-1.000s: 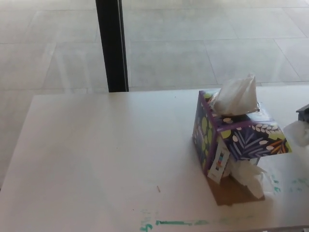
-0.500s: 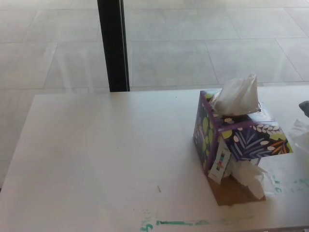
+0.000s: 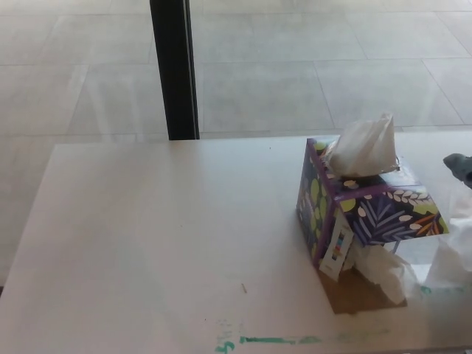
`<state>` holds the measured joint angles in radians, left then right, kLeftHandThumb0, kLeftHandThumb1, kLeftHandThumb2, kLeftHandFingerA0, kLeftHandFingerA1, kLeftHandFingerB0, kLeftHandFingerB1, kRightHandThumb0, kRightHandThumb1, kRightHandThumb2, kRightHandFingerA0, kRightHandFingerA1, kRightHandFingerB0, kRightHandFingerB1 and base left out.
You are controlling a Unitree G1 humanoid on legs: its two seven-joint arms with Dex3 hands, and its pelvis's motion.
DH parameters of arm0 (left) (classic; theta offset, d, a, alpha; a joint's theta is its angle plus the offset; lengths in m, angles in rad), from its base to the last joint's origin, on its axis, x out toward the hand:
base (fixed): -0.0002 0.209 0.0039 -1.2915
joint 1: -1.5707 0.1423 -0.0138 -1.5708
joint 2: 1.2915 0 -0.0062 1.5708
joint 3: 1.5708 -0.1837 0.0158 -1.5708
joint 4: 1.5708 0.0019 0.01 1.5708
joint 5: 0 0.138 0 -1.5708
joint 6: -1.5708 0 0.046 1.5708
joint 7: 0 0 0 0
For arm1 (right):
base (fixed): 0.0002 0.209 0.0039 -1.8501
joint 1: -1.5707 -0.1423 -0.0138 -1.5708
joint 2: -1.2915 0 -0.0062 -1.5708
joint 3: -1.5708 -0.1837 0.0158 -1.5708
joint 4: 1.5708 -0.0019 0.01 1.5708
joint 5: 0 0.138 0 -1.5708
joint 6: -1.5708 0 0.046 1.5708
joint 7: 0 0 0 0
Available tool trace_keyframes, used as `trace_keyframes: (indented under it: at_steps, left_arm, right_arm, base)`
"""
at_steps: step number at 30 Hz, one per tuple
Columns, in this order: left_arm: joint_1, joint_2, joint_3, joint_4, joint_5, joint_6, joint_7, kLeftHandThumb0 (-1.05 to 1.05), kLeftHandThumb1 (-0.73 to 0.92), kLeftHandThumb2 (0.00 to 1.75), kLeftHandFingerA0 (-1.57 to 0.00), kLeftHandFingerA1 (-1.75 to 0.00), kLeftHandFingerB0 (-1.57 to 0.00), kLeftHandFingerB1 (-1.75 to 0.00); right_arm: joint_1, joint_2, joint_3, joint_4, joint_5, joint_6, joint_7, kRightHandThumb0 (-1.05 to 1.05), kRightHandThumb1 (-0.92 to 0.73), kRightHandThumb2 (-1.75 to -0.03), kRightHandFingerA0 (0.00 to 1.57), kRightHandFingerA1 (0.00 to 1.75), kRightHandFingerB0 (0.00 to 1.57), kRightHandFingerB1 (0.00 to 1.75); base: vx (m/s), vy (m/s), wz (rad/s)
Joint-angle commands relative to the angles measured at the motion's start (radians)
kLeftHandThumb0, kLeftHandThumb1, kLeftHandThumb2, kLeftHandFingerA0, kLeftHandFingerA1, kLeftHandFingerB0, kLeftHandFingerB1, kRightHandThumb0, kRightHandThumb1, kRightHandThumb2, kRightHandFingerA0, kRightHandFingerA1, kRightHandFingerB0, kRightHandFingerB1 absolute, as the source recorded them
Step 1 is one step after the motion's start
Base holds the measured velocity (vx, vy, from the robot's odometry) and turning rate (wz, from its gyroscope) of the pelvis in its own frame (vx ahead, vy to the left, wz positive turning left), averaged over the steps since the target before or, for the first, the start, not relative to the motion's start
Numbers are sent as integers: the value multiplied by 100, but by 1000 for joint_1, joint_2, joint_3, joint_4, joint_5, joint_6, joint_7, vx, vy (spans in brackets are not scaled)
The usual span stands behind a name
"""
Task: The robot uses its right hand to pull out a tissue from the tissue box kept in the middle of the desk and put it on the right side
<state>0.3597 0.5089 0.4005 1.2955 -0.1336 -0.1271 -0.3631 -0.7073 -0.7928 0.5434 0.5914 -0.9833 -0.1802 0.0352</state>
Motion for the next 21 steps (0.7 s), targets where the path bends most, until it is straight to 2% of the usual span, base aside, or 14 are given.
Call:
trace_keyframes:
  at_steps: [1, 4, 6, 8, 9, 10, 13, 14, 15, 16, 17, 18, 20, 21]
  left_arm:
    - [13, 18, 6, -4, -7, -39, 5, -84, 92, 72, -65, -51, -54, -45]
    - [10, 21, 6, 1, -5, -32, 20, -84, 92, 72, -66, -50, -56, -45]
    - [7, 22, 14, 5, -14, -19, 13, -84, 92, 71, -66, -49, -55, -44]
    - [9, 21, 14, 4, -12, -32, 15, -85, 92, 71, -68, -52, -58, -46]
    - [12, 22, 16, 6, -14, -32, 16, -85, 92, 71, -69, -52, -58, -46]
    - [13, 23, 17, 6, -15, -31, 12, -85, 92, 71, -67, -51, -59, -47]
    - [14, 25, 17, 6, -14, -30, 15, -86, 92, 71, -68, -52, -59, -46]
    - [13, 27, 12, 5, -8, -35, 22, -85, 92, 72, -68, -51, -58, -46]
    - [13, 28, 10, 4, -5, -37, 25, -85, 92, 72, -68, -51, -58, -46]
    - [13, 28, 18, 5, -15, -29, 15, -85, 92, 71, -66, -52, -57, -46]
    - [14, 28, 21, 8, -18, -30, 8, -85, 92, 72, -66, -53, -54, -46]
    - [16, 28, 19, 7, -16, -33, 8, -86, 92, 72, -66, -52, -56, -46]
    - [16, 29, 19, 7, -16, -34, 7, -86, 92, 72, -66, -52, -56, -46]
    - [17, 31, 12, 5, -8, -37, 15, -88, 92, 72, -69, -53, -61, -47]
  right_arm:
    - [6, -121, -284, -205, 515, 305, 769, -89, -41, -77, 0, 0, 0, 0]
    - [-2, -175, -375, -266, 590, 382, 840, -90, -44, -79, 0, 0, 0, 0]
    - [-4, -240, -430, -280, 627, 375, 877, -86, -44, -78, 0, 0, 0, 0]
    - [9, -259, -483, -292, 651, 394, 878, -82, -42, -74, 0, 0, 0, 0]
    - [36, -276, -548, -288, 711, 392, 882, -84, -45, -78, 0, 0, 0, 1]
    - [60, -335, -640, -274, 761, 397, 919, -81, -48, -78, 0, 0, 0, 0]
    - [121, -388, -810, -220, 793, 395, 930, -80, -47, -81, 0, 7, 0, 3]
    - [182, -407, -925, -164, 792, 367, 913, -57, -59, -58, 8, 41, 15, 27]
    - [206, -413, -969, -145, 790, 356, 907, -57, -59, -58, 8, 41, 15, 27]
    - [245, -409, -1042, -116, 787, 353, 891, -50, -58, -58, 23, 42, 22, 29]
    - [301, -413, -1118, -93, 767, 345, 882, -56, -46, -77, 29, 49, 23, 41]
    - [338, -422, -1169, -53, 764, 318, 880, -55, -57, -57, 38, 44, 31, 31]
    - [356, -424, -1192, -45, 765, 310, 882, -55, -57, -57, 38, 44, 31, 31]
    - [417, -435, -1267, 21, 758, 283, 873, -60, -55, -57, 39, 51, 32, 31]
  base:
    - [0, 0, 0]
    - [0, 0, 0]
    - [0, 0, 0]
    - [0, 0, 0]
    - [0, 0, 0]
    - [0, 0, 0]
    - [0, 0, 0]
    - [0, 0, 0]
    - [0, 0, 0]
    - [0, 0, 0]
    - [0, 0, 0]
    - [0, 0, 0]
    - [0, 0, 0]
    - [0, 0, 0]
